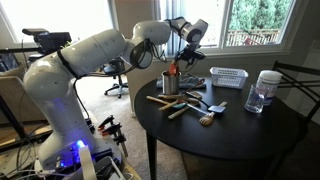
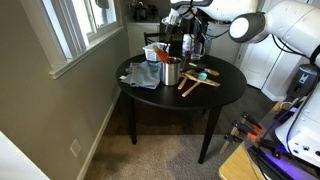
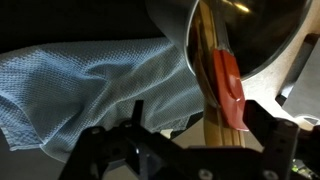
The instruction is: Remove the orange spoon from the tin can
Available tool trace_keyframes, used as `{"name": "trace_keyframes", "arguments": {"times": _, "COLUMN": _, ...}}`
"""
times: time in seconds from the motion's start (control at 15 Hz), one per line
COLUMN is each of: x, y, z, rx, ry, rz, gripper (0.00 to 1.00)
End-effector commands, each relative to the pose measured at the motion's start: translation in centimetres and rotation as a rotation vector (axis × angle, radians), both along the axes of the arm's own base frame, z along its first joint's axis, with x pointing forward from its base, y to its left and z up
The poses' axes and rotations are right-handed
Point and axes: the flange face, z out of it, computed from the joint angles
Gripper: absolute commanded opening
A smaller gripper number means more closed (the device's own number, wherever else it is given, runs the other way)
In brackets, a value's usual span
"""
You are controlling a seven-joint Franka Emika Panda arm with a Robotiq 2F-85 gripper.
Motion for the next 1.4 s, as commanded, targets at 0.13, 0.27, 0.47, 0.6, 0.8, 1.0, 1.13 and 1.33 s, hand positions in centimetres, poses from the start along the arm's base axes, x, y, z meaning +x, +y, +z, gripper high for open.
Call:
{"name": "trace_keyframes", "arguments": {"times": 0.13, "x": -0.3, "y": 1.2, "z": -1.5, "rx": 0.065, "ry": 0.016, "rz": 0.077, "gripper": 1.00}}
{"name": "trace_keyframes", "arguments": {"times": 0.27, "x": -0.7, "y": 1.4, "z": -2.0, "rx": 0.071, "ry": 0.046, "rz": 0.087, "gripper": 1.00}}
{"name": "trace_keyframes", "arguments": {"times": 0.47, "x": -1.3, "y": 1.3, "z": -1.4, "rx": 0.054, "ry": 0.091, "rz": 0.089, "gripper": 1.00}}
{"name": "trace_keyframes", "arguments": {"times": 0.6, "x": -1.6, "y": 1.1, "z": -0.7, "rx": 0.045, "ry": 0.110, "rz": 0.095, "gripper": 1.00}}
{"name": "trace_keyframes", "arguments": {"times": 0.8, "x": -2.0, "y": 1.1, "z": 0.3, "rx": 0.034, "ry": 0.120, "rz": 0.106, "gripper": 1.00}}
{"name": "trace_keyframes", "arguments": {"times": 1.0, "x": -2.1, "y": 1.3, "z": 0.7, "rx": 0.035, "ry": 0.118, "rz": 0.119, "gripper": 1.00}}
{"name": "trace_keyframes", "arguments": {"times": 1.13, "x": -2.1, "y": 1.4, "z": 0.4, "rx": 0.031, "ry": 0.122, "rz": 0.120, "gripper": 1.00}}
{"name": "trace_keyframes", "arguments": {"times": 1.33, "x": -1.8, "y": 1.0, "z": -0.5, "rx": 0.015, "ry": 0.120, "rz": 0.103, "gripper": 1.00}}
